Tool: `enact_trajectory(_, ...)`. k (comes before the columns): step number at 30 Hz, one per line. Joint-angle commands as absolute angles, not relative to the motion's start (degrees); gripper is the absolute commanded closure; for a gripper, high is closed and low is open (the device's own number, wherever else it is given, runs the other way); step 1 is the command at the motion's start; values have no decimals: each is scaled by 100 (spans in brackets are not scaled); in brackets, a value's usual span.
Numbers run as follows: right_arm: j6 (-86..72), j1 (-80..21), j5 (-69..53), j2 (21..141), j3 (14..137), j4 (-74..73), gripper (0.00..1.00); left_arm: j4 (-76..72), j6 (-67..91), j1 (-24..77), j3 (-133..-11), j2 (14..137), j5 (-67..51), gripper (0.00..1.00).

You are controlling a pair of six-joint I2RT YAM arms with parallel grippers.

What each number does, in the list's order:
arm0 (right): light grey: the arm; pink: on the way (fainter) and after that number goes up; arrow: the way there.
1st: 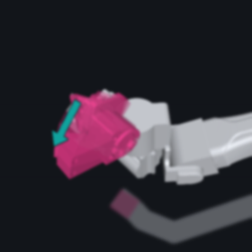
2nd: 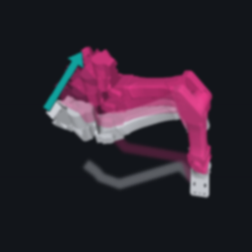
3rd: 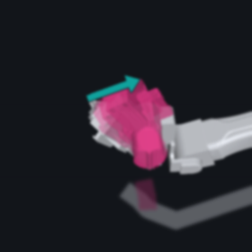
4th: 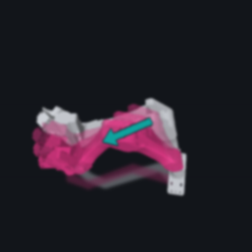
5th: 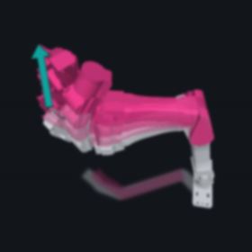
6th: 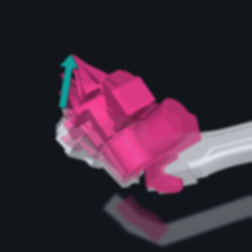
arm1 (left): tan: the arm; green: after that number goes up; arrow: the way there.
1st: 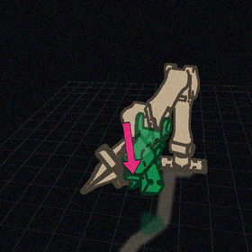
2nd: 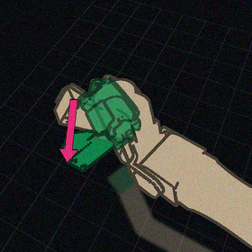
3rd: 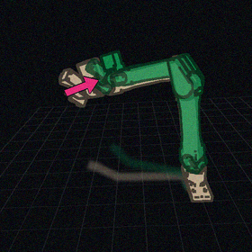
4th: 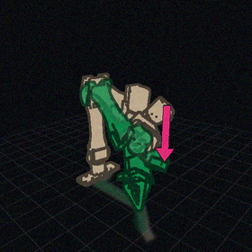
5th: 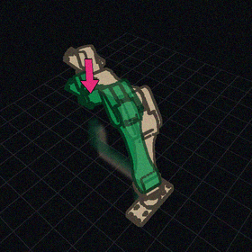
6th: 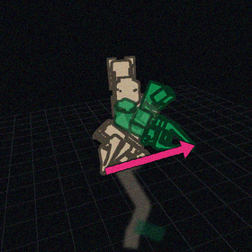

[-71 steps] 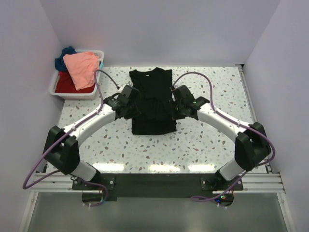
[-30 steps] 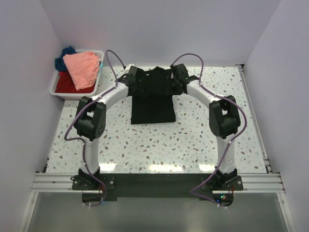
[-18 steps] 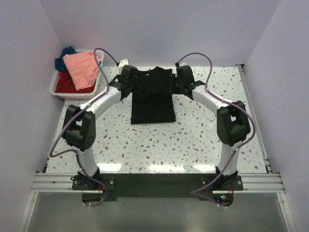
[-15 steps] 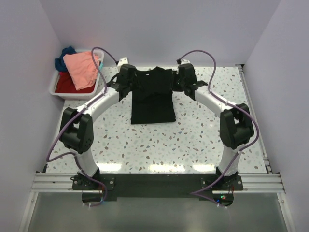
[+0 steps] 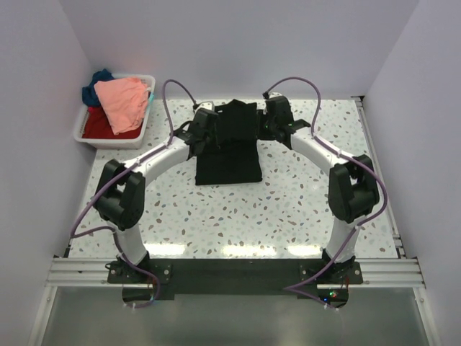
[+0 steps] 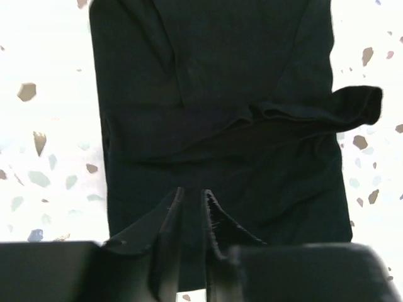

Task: Fold and stack the t-shirts
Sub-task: Fold the tshirt

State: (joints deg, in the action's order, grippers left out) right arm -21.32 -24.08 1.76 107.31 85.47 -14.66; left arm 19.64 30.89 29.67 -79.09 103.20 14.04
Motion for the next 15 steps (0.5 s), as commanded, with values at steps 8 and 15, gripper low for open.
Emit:
enact_trajectory(8,-1916,-2575,9,11223,8999,-2250,70,2486,3111,2918,-8498,11249,1485,87)
enact_trajectory(15,-1881,-2628,9,11794,9562,-2426,70,2382,3103,2716,-8797,11733,1591,77)
